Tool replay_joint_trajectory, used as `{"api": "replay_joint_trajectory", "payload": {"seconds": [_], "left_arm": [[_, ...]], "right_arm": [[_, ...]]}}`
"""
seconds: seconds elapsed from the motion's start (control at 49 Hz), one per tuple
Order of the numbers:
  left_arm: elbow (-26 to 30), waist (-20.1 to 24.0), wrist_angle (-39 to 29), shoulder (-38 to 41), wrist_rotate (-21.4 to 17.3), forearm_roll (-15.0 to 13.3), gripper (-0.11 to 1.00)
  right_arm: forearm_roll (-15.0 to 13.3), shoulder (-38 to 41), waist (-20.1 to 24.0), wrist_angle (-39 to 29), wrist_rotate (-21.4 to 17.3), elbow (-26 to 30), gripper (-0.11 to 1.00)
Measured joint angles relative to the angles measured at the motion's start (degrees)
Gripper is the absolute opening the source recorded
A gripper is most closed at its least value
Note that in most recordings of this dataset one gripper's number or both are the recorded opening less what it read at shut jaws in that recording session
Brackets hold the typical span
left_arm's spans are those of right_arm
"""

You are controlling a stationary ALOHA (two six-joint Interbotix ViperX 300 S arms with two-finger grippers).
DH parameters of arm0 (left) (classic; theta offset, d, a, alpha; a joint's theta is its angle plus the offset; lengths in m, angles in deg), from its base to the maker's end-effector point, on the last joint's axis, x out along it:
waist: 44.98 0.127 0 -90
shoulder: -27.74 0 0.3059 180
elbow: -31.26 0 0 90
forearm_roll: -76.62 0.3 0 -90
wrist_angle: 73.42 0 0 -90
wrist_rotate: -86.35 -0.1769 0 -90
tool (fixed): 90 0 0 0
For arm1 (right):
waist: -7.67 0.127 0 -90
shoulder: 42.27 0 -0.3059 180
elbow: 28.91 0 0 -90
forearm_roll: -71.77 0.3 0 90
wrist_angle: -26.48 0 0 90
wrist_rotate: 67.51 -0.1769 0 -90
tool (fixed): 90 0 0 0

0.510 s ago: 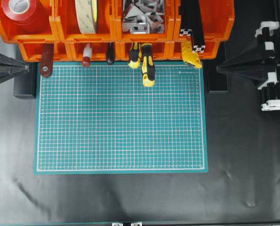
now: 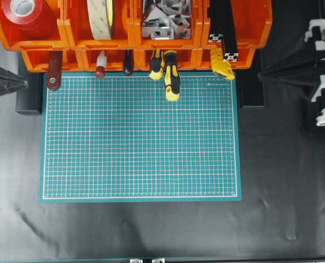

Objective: Pick frame from container rack with right arm.
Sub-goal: 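Move the right gripper toward the orange rack's extrusion bin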

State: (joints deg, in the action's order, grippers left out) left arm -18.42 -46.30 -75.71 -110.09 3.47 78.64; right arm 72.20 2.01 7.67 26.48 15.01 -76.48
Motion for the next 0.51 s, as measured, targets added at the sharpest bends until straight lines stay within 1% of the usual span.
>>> {"api": "replay_joint_trajectory", "payload": {"seconds": [0.122, 0.163, 0.224, 0.326, 0.388, 0.51], "left_arm": [[1.14, -0.70, -1.58, -0.09, 0.62, 0.00, 0.00], [1.58, -1.23, -1.93, 0.00, 1.05, 0.00, 0.00], [1.93, -2.20, -2.55, 0.26, 1.67, 0.00, 0.00], [1.93, -2.46, -3.52, 0.88, 2.11, 0.00, 0.00], [1.93, -2.37, -3.60, 1.14, 2.11, 0.00, 0.00], [1.93, -2.46, -3.69, 1.14, 2.20, 0.00, 0.00]], "right_arm": [[-0.09, 2.37, 1.32, -9.49, 0.00, 5.80, -0.01], [-0.18, 4.04, 2.46, -14.06, 0.00, 8.61, -0.01], [-1.14, 6.68, 4.22, -20.04, 0.00, 12.66, -0.01], [-4.04, 11.95, 7.47, -29.00, -0.09, 19.69, -0.01], [-6.33, 15.21, 9.58, -32.96, 0.00, 23.82, -0.01], [-11.78, 21.80, 13.71, -41.40, -0.09, 31.46, -0.01]]}}
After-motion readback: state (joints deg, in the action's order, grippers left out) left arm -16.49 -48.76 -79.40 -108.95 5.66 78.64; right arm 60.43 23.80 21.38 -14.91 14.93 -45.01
